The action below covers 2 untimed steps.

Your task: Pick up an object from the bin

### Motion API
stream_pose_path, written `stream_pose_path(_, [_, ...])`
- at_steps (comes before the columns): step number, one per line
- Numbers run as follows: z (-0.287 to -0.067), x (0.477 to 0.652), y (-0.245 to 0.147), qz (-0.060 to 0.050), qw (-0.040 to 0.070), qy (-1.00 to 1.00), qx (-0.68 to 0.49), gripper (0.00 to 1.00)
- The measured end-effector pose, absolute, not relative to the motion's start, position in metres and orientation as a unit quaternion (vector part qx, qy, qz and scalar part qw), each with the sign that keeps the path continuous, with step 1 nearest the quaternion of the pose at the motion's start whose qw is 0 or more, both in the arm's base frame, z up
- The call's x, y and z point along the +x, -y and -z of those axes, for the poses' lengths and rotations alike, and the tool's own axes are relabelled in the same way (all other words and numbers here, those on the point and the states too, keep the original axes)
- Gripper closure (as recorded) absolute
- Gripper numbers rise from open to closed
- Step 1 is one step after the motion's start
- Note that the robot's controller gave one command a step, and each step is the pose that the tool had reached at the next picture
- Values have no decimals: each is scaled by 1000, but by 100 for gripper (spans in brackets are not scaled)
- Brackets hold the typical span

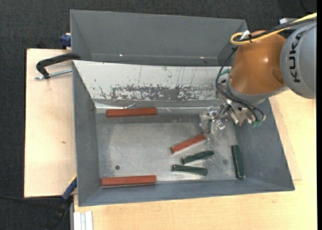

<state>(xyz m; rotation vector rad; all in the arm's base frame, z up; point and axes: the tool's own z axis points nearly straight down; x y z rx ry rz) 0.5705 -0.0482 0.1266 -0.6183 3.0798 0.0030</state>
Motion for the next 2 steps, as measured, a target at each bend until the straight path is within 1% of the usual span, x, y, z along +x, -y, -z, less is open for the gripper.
stream_pose_path(1, [-195, 569, 49, 0, 2, -980, -197, 100])
stream_pose_path(2, [-75, 591, 43, 0, 3, -983, -184, 0])
